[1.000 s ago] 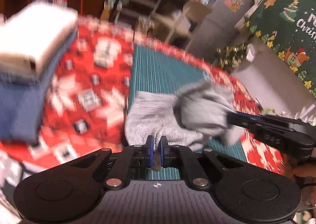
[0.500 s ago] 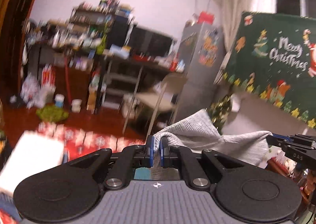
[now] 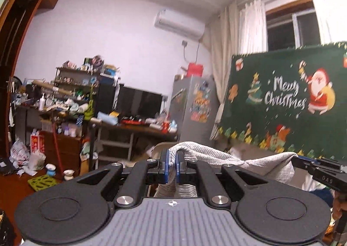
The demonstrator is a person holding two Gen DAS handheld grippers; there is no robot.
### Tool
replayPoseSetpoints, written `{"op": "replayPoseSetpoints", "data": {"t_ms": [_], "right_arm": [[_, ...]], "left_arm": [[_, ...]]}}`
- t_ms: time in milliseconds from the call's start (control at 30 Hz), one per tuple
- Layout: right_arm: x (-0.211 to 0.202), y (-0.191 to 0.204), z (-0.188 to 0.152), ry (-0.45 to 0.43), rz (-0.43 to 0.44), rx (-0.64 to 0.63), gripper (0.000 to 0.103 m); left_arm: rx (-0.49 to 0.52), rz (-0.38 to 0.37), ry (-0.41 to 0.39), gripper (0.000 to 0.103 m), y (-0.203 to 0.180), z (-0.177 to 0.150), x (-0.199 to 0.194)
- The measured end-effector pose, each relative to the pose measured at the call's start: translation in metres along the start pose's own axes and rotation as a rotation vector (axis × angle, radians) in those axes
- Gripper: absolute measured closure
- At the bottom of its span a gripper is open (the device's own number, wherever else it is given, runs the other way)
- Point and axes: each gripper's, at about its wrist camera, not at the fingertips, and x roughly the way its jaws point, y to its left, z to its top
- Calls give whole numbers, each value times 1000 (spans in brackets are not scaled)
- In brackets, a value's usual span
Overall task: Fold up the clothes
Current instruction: 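Raise the shirt high with both tools to shake it out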
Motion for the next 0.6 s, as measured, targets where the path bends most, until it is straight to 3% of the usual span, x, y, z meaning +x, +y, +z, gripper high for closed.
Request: {"op": "replayPoseSetpoints", "data": {"t_ms": [167,267,367,600], "right_arm": [[-54,-9,32,-46,20,20,95],[-73,-10,32,-32,25,20,95],[-72,-7,15,24,35,37,95],[-26,-3,-55,237,50,71,95]], "left_arm": [[-1,-29,-5,97,-10,10,-23],[-8,-29,26,97,-10,-1,-25],[-28,-10,93,97,-5,-24,-12],[-58,41,285,97,15,-103,37]]}}
